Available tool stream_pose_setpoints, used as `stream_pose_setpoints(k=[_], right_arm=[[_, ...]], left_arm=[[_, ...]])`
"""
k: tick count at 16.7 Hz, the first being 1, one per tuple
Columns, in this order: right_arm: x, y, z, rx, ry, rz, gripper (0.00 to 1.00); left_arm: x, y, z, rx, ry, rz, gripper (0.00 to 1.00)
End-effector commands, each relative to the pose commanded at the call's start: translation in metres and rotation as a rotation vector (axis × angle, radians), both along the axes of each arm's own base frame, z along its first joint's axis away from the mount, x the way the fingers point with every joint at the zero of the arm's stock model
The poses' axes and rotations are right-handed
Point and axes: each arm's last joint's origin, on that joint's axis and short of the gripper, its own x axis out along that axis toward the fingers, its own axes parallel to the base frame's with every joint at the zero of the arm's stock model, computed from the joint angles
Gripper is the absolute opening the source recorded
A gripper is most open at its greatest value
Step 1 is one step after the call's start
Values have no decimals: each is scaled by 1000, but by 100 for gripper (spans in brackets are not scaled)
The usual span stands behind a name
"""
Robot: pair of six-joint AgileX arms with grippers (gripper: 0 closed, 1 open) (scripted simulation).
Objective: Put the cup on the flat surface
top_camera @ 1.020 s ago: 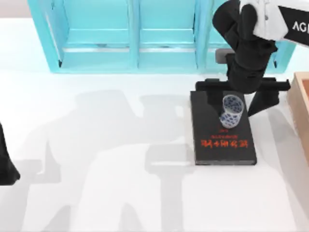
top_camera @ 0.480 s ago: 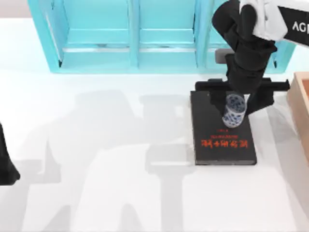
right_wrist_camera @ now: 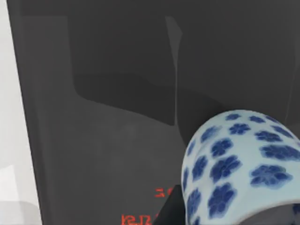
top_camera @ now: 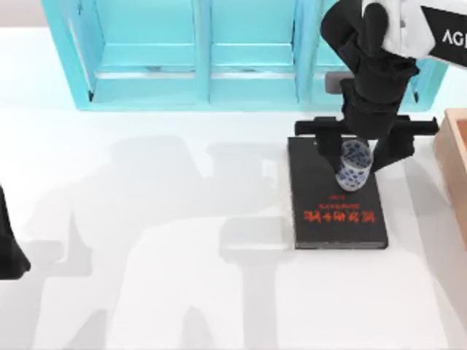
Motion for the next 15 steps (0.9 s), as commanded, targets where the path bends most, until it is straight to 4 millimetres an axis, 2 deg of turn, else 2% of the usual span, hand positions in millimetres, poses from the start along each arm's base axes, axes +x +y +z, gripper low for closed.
stream_pose_setpoints(k=[6,11,13,15], right_arm=[[0,-1,43,-1,3,-3,0],[0,1,42,-3,7,-4,0],[-5,15,47,-4,8,-1,0],[-12,41,58,-4,4,0,0]], left_arm=[[0,0,0,0,0,0,100],[0,0,0,0,0,0,100],[0,0,0,0,0,0,100],[0,0,0,0,0,0,100]])
